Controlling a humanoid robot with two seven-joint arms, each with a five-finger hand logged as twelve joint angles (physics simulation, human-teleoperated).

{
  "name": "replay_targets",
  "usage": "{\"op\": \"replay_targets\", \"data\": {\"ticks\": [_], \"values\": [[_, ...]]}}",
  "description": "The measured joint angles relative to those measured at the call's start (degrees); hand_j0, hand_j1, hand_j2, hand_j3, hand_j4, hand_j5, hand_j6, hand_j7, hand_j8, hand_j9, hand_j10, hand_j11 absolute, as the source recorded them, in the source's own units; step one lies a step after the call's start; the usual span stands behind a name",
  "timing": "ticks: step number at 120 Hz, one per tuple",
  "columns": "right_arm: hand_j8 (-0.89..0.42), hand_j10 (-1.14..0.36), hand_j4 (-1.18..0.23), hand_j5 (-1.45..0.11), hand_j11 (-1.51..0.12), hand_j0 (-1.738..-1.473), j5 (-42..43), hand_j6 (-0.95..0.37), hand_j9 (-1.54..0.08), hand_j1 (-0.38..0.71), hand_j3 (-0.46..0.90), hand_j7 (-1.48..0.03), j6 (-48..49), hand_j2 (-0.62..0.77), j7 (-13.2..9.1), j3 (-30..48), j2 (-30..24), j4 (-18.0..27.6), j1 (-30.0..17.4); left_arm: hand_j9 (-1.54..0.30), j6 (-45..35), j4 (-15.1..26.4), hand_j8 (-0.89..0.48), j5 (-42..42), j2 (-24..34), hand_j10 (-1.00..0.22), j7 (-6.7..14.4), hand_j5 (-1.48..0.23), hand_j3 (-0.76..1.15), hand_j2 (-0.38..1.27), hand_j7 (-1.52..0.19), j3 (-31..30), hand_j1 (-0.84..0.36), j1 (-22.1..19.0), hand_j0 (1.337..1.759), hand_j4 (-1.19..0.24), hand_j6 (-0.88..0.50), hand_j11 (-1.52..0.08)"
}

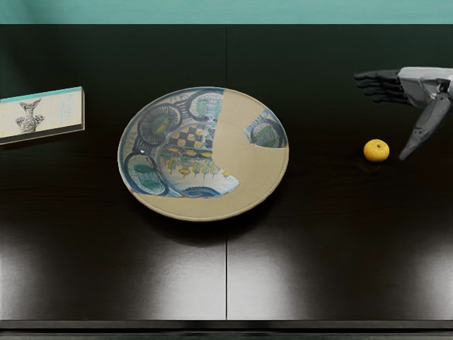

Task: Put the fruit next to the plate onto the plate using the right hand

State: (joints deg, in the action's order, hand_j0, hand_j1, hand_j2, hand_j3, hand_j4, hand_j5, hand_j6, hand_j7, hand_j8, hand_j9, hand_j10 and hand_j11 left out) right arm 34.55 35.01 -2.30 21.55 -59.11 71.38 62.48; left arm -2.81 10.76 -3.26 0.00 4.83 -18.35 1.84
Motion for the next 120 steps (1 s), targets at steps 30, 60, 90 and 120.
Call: {"op": "replay_targets", "data": {"ticks": [30,60,90,120], "values": [[-0.03,-0.03,-0.03,-0.04,-0.04,-1.658,-0.2,-0.04,-0.04,-0.32,0.0,-0.04,0.0,0.0,-4.2,0.7,1.8,1.0,1.5,0.0,0.0,0.0,0.0,0.0,0.0,0.0,0.0,0.0,0.0,0.0,0.0,0.0,0.35,0.0,1.658,0.0,0.0,0.0],[-0.03,-0.03,-0.03,-0.04,-0.04,-1.658,5.3,-0.04,-0.04,-0.32,0.0,-0.04,0.0,0.0,-26.8,4.8,6.6,5.5,3.1,0.0,0.0,0.0,0.0,0.0,0.0,0.0,0.0,0.0,0.0,0.0,0.0,0.0,0.35,0.0,1.658,0.0,0.0,0.0],[-0.04,-0.03,-0.04,-0.04,-0.04,-1.658,19.7,-0.04,-0.04,-0.31,0.0,-0.04,-6.2,-0.01,-32.2,3.7,10.7,10.9,1.6,0.0,0.0,0.0,0.0,0.0,0.0,0.0,0.0,0.0,0.0,0.0,0.0,0.0,0.35,0.0,1.658,0.0,0.0,0.0],[-0.04,-0.04,-0.04,-0.05,-0.05,-1.658,27.6,-0.04,-0.05,-0.31,0.0,-0.05,-22.0,-0.01,-32.7,-2.9,16.5,7.8,-0.3,0.0,0.0,0.0,0.0,0.0,0.0,0.0,0.0,0.0,0.0,0.0,0.0,0.0,0.35,0.0,1.658,0.0,0.0,0.0]]}}
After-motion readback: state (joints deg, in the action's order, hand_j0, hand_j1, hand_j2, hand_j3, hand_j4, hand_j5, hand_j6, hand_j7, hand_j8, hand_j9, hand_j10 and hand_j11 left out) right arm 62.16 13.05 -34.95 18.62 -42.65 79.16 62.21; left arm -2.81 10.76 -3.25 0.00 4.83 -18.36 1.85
